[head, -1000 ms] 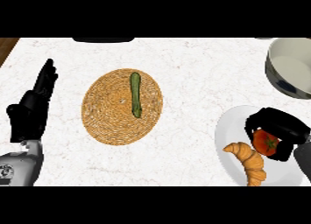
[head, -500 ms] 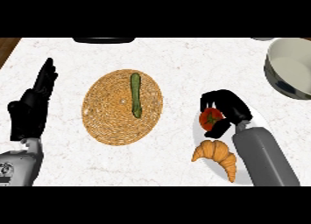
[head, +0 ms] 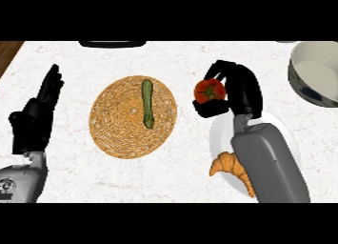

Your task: Pick the tomato from the plate and place it in the bowl

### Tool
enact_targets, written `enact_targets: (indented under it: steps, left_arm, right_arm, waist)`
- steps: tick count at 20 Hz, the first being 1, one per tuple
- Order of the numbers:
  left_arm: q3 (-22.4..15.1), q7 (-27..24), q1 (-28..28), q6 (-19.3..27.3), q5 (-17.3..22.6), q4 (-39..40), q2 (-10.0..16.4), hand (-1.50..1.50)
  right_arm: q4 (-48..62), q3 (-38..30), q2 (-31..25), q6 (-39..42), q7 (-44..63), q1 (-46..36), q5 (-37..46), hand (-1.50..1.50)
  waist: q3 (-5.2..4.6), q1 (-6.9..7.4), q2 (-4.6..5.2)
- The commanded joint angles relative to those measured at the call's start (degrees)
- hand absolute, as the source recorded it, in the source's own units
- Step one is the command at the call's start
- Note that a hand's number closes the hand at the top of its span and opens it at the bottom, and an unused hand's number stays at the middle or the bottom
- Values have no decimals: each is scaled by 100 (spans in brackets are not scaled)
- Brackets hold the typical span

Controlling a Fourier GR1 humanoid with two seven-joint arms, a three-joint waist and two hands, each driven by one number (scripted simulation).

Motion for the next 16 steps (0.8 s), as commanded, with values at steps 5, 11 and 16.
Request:
enact_targets:
  steps: [5,11,16]
  left_arm:
    - [379,-187,-178,-270,179,306,246,0]
    - [57,-195,188,-126,-40,31,-101,0]
    - [253,-152,-245,-260,-2,270,57,0]
  right_arm:
    - [-940,-484,-175,-124,1390,-248,638,150]
    - [-208,-1587,-808,-828,161,-116,-104,150]
    - [853,-2274,-1509,-1000,-350,-699,-329,150]
  waist:
    - [13,-9,74]
    - [19,61,97]
    - [19,87,107]
